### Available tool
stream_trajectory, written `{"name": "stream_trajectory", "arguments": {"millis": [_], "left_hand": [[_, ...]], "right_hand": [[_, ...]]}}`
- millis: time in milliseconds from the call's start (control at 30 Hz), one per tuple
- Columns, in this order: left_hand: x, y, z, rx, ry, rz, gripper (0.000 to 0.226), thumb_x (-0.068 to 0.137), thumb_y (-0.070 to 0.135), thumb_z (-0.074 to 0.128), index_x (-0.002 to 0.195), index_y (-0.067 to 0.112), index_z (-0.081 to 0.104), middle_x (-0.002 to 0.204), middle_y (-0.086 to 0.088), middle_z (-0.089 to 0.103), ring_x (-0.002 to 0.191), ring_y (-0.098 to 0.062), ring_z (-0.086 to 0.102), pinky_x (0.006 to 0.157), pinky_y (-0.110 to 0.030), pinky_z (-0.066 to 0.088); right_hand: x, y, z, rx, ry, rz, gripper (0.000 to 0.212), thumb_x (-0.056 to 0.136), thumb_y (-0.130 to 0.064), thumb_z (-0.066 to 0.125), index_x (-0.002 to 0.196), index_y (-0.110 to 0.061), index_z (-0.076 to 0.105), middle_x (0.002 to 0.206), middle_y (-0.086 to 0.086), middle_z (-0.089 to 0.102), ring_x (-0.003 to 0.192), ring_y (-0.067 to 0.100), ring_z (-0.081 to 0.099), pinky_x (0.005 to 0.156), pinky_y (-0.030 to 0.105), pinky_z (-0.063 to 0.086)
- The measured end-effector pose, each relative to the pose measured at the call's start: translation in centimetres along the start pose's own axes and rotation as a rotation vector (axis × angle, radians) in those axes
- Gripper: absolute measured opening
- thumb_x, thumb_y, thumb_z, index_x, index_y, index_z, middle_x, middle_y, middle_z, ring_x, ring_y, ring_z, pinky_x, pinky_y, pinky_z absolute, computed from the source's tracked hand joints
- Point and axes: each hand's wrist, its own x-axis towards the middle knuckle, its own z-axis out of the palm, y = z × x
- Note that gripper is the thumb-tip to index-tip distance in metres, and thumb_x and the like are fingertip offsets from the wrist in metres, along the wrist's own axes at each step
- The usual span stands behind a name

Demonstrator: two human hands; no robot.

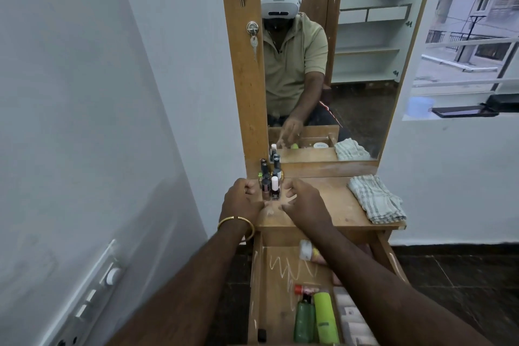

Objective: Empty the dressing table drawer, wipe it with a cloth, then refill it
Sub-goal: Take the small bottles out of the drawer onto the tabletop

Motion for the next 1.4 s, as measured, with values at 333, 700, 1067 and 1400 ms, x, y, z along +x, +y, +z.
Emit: {"name": "stream_trajectory", "arguments": {"millis": [333,700,1067,1400], "left_hand": [[-6.8,-1.0,-2.4,-0.002,0.034,0.011,0.037,0.07,0.026,0.084,0.096,0.015,0.06,0.094,0.0,0.066,0.089,-0.018,0.062,0.082,-0.034,0.053],[-10.4,-1.6,-3.3,-0.011,-0.003,-0.001,0.029,0.073,0.024,0.082,0.092,0.017,0.061,0.088,0.003,0.065,0.085,-0.016,0.063,0.08,-0.034,0.055],[-10.4,-2.1,-3.0,-0.047,-0.13,-0.003,0.019,0.078,0.014,0.074,0.094,0.016,0.065,0.089,0.002,0.068,0.083,-0.013,0.062,0.066,-0.017,0.046],[-9.8,-1.5,-1.8,-0.012,-0.334,0.155,0.019,0.075,0.015,0.078,0.079,0.024,0.062,0.072,0.01,0.056,0.071,-0.011,0.053,0.069,-0.024,0.045]], "right_hand": [[-10.4,-2.8,-0.6,-0.163,-0.616,0.012,0.023,0.074,-0.024,0.083,0.091,-0.021,0.068,0.087,-0.009,0.063,0.08,0.008,0.06,0.07,0.027,0.051],[-14.1,-2.3,2.6,-0.386,-0.939,-0.021,0.03,0.08,-0.03,0.076,0.102,-0.01,0.071,0.105,0.008,0.069,0.098,0.022,0.065,0.088,0.042,0.055],[-13.4,-2.2,2.1,-0.401,-0.844,-0.018,0.027,0.088,-0.034,0.067,0.105,-0.014,0.065,0.101,0.002,0.059,0.096,0.018,0.057,0.087,0.037,0.049],[-6.2,-5.5,-5.1,-0.257,-0.431,-0.095,0.016,0.092,-0.021,0.062,0.1,-0.011,0.07,0.103,0.005,0.066,0.094,0.019,0.058,0.081,0.031,0.046]]}}
